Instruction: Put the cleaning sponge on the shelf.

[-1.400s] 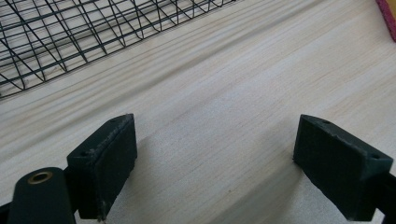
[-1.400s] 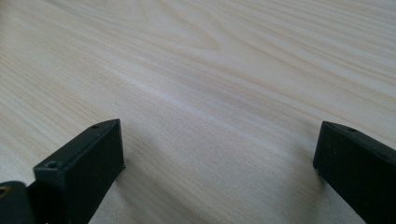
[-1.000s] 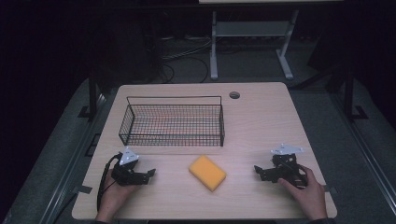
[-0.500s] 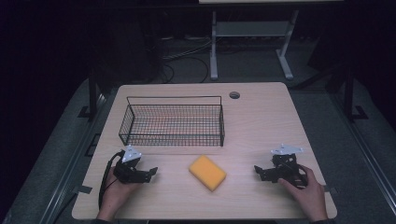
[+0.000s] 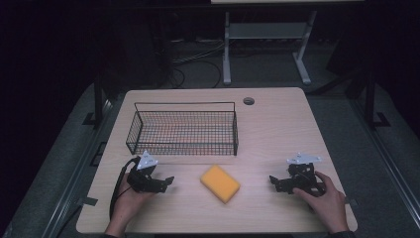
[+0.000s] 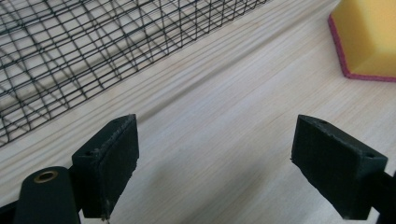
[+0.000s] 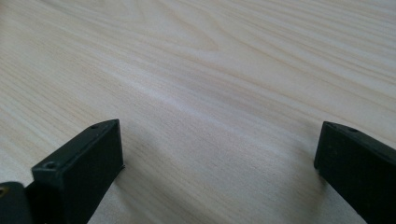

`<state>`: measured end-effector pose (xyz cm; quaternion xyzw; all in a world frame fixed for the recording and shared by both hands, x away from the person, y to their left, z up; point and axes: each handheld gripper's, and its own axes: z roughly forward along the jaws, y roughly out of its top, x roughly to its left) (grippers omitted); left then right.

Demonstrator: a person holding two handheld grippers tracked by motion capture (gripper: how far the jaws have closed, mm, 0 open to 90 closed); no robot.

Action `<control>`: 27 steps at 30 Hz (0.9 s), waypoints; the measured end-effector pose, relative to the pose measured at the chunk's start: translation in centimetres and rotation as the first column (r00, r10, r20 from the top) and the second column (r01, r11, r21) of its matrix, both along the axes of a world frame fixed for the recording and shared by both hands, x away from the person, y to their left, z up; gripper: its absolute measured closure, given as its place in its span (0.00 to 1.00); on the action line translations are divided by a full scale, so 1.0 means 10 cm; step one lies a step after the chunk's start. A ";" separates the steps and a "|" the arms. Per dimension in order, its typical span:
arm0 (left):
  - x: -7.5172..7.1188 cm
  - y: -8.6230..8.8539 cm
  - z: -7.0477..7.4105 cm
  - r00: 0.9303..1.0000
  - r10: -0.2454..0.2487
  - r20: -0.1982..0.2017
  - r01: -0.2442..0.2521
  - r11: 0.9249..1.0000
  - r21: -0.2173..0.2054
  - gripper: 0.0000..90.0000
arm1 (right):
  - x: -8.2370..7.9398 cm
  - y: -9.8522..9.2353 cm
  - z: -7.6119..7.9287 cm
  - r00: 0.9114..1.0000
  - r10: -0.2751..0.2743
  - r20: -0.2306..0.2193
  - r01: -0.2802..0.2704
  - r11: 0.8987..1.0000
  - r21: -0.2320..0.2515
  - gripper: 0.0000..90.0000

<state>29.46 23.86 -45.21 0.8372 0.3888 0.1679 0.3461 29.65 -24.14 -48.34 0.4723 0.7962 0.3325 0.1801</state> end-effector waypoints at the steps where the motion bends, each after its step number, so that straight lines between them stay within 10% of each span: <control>1: 0.01 -0.01 0.00 1.000 -0.004 -0.003 0.004 1.000 0.000 0.16 | 0.00 0.00 0.00 1.000 -0.001 0.000 0.001 1.000 0.000 0.00; 13: 0.05 -0.25 0.06 0.998 -0.063 -0.003 0.063 0.998 -0.007 0.19 | 0.00 0.00 0.00 1.000 -0.004 0.001 0.004 1.000 0.001 0.00; 27: 0.03 -0.58 0.06 0.981 -0.189 -0.038 0.189 0.982 -0.006 0.47 | 0.00 0.00 0.00 1.000 -0.004 0.001 0.004 1.000 0.001 0.00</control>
